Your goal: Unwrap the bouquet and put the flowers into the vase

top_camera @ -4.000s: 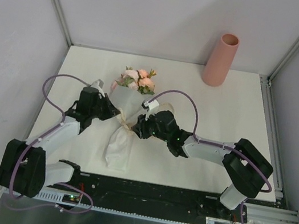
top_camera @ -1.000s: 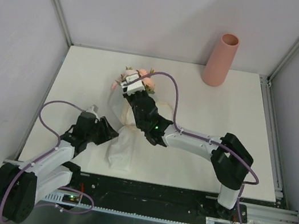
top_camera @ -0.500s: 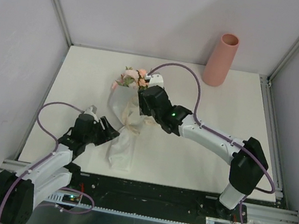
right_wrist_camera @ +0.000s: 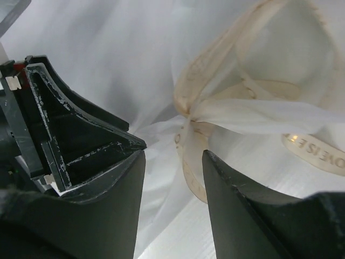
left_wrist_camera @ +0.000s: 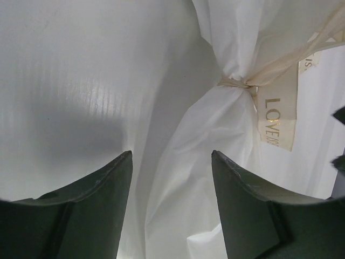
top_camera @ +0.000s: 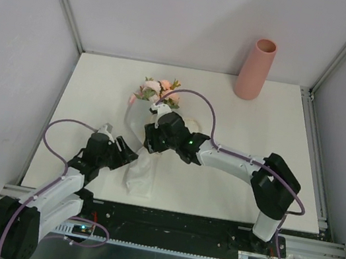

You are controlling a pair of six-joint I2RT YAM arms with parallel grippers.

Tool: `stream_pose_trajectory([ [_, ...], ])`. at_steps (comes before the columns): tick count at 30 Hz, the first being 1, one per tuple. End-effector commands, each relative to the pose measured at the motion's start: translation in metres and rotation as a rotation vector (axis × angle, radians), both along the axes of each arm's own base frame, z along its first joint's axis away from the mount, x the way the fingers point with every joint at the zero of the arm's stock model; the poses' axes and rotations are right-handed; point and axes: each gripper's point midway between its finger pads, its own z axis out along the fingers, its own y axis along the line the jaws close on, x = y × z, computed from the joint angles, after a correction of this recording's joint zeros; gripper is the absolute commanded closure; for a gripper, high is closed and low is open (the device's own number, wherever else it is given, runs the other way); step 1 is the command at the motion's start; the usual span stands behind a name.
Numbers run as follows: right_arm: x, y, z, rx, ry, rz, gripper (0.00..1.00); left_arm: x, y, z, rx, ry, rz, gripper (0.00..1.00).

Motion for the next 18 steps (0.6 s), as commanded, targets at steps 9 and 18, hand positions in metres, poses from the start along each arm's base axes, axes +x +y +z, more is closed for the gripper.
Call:
stream_pose_trajectory([
  [9, 0.002, 0.020, -0.029, 0.020, 0.015, 0.079, 0.55, 0.004, -0.008, 0.007, -0.034, -0.030, -0.018, 0.37],
  [18, 0.018, -0.008, 0.006, 0.012, -0.072, -0.071, 1.00, 0.004, -0.007, 0.005, -0.032, -0.023, -0.009, 0.36],
])
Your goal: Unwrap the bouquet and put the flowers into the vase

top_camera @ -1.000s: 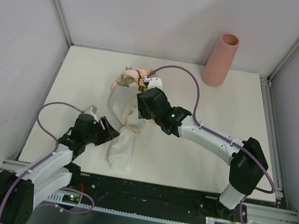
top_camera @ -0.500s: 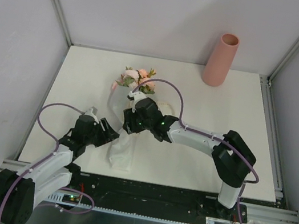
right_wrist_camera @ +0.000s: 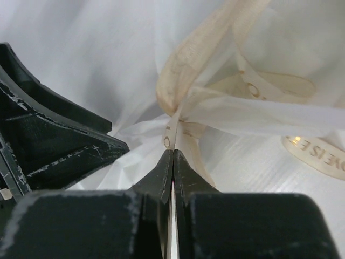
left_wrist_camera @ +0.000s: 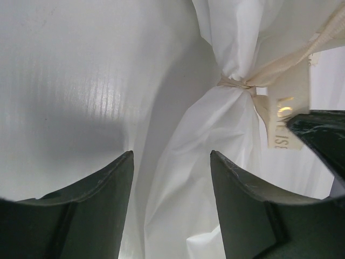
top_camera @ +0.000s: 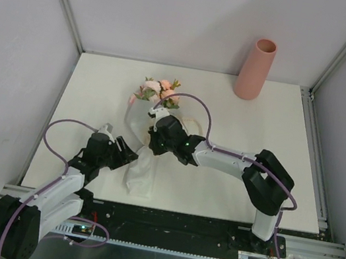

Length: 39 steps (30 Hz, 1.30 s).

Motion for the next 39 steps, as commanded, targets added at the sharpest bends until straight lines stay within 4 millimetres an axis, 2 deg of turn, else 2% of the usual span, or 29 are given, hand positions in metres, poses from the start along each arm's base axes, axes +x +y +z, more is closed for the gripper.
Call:
stream_pose_trajectory([
  [1, 0.018, -0.022, 0.049, 0.048, -0.108, -0.132, 1.00, 0.004, -0.005, 0.005, -0.023, -0.027, -0.006, 0.36],
  [7, 0.020, -0.053, 0.049, 0.057, -0.112, -0.239, 1.00, 0.002, -0.003, 0.000, -0.014, -0.014, 0.002, 0.37],
  [14, 0.033, -0.106, 0.020, -0.009, -0.099, -0.499, 1.00, 0.002, -0.003, 0.002, -0.021, -0.025, 0.005, 0.37],
  [16, 0.031, -0.110, 0.021, -0.001, -0.089, -0.515, 0.87, 0.002, -0.004, 0.005, -0.027, -0.035, 0.001, 0.36],
  [19, 0.022, -0.101, 0.039, 0.041, -0.101, -0.457, 0.67, 0.003, -0.006, 0.010, -0.039, -0.056, -0.005, 0.35],
  [22, 0.014, -0.088, 0.062, 0.098, -0.123, -0.356, 0.57, 0.004, -0.007, 0.017, -0.049, -0.078, -0.008, 0.33],
  [27, 0.002, -0.053, 0.081, 0.174, -0.177, -0.131, 0.56, 0.004, -0.008, 0.023, -0.048, -0.097, -0.024, 0.30],
  [31, -0.005, -0.021, 0.083, 0.199, -0.194, 0.047, 0.57, 0.001, -0.011, 0.019, -0.049, -0.076, -0.045, 0.29],
  [35, -0.007, 0.005, 0.072, 0.212, -0.179, 0.143, 0.59, -0.001, -0.012, 0.020, -0.054, -0.082, -0.052, 0.28],
  [39, 0.000, 0.023, 0.054, 0.190, -0.170, 0.174, 0.60, -0.002, -0.012, 0.019, -0.052, -0.090, -0.053, 0.28],
])
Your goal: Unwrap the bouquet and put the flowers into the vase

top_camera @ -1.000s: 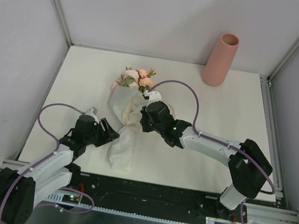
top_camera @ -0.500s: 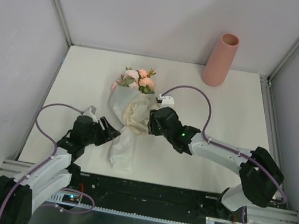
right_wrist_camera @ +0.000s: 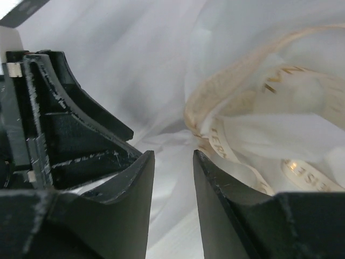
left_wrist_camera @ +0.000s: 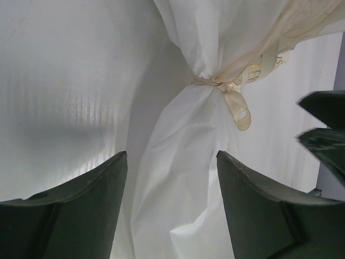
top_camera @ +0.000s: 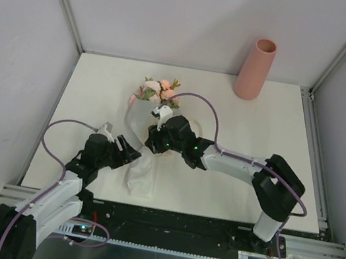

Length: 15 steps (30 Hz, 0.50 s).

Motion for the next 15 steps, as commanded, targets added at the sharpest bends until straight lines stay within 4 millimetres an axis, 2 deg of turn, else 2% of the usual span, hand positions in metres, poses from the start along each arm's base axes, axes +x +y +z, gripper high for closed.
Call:
stream_pose_trajectory([
  [1, 0.007, 0.034, 0.010, 0.042, -0.056, 0.102, 0.60, -0.002, -0.004, 0.002, -0.008, -0.017, -0.027, 0.28],
  [6, 0.022, 0.043, -0.018, -0.028, -0.056, 0.068, 0.60, -0.004, -0.005, -0.002, -0.006, 0.000, -0.036, 0.28],
  [15, 0.036, 0.031, -0.056, -0.200, -0.147, -0.026, 0.64, -0.006, -0.003, -0.015, 0.012, 0.033, -0.029, 0.32],
])
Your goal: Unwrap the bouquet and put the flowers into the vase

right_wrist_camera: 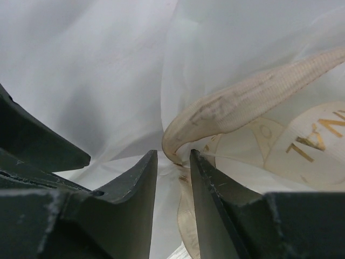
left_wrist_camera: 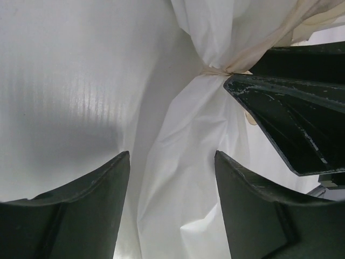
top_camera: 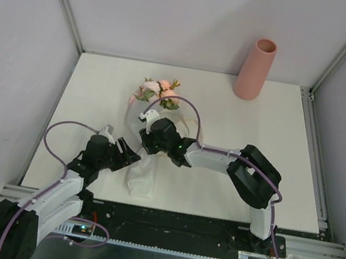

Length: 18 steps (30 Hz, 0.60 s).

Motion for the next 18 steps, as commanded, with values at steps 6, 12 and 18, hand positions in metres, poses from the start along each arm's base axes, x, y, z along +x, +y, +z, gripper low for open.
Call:
stream_pose_trajectory([
  [6, 0.011, -0.003, -0.008, -0.091, -0.084, -0.038, 0.70, -0.002, -0.001, -0.014, 0.025, 0.041, -0.014, 0.33],
  [12, 0.001, -0.003, -0.010, -0.100, -0.050, 0.017, 0.72, 0.003, -0.002, -0.013, 0.031, 0.029, -0.018, 0.38],
  [18, -0.009, -0.007, -0.011, -0.105, -0.006, 0.084, 0.70, 0.002, -0.001, -0.013, 0.032, 0.023, -0.013, 0.50],
])
